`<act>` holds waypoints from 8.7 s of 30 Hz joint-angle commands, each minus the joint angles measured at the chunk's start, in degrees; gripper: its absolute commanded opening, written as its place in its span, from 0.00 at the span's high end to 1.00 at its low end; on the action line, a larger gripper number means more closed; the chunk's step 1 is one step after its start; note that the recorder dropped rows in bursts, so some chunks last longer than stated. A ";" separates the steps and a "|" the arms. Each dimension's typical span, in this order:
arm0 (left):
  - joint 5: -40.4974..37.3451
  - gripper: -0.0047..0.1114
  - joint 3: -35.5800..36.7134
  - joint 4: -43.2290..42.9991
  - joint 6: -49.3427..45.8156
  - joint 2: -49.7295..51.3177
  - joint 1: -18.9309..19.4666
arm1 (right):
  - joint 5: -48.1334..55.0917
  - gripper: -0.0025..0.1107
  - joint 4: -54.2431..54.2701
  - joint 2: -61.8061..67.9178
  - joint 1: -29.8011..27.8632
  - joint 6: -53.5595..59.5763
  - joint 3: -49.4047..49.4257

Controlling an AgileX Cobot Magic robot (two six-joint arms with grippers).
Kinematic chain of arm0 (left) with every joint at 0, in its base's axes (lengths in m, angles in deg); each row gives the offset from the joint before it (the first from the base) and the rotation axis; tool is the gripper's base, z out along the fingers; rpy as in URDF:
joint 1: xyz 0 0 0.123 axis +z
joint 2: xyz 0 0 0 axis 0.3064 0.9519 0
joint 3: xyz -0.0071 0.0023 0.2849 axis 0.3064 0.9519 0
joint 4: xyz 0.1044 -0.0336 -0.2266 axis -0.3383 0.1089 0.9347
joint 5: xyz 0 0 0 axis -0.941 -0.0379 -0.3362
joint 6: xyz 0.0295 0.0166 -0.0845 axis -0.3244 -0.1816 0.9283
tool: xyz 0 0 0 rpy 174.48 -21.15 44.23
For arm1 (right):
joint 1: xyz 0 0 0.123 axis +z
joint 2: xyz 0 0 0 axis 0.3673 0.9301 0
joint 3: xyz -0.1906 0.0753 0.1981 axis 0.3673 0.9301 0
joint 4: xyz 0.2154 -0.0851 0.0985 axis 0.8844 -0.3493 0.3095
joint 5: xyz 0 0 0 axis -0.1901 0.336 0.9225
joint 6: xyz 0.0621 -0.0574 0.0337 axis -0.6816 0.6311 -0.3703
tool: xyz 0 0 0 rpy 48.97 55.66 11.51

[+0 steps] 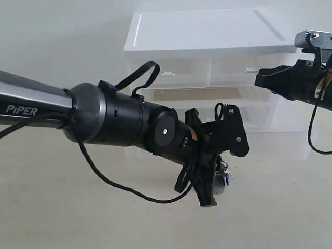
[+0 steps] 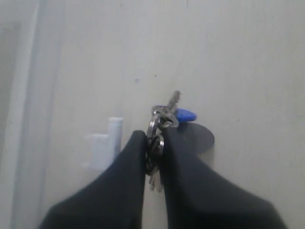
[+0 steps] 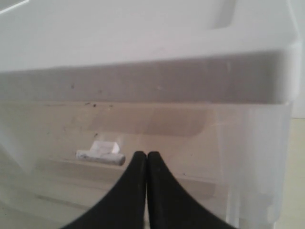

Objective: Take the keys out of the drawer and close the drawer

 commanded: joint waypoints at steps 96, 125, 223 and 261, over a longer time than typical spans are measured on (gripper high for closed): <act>-9.87 0.92 1.50 5.81 5.70 -0.25 -3.60 | 1.08 0.98 3.75 0.38 -0.34 0.67 -1.32; -11.29 0.92 -12.82 6.12 6.46 8.92 3.71 | 1.03 0.98 3.75 0.38 -0.34 0.92 -1.32; 25.38 0.92 57.78 7.46 38.86 -104.34 5.74 | 20.80 0.98 -15.88 -98.69 -0.34 -23.15 44.61; 24.06 0.92 58.61 7.35 39.10 -105.55 5.74 | 26.31 0.98 -17.21 -105.01 -0.19 -29.81 45.30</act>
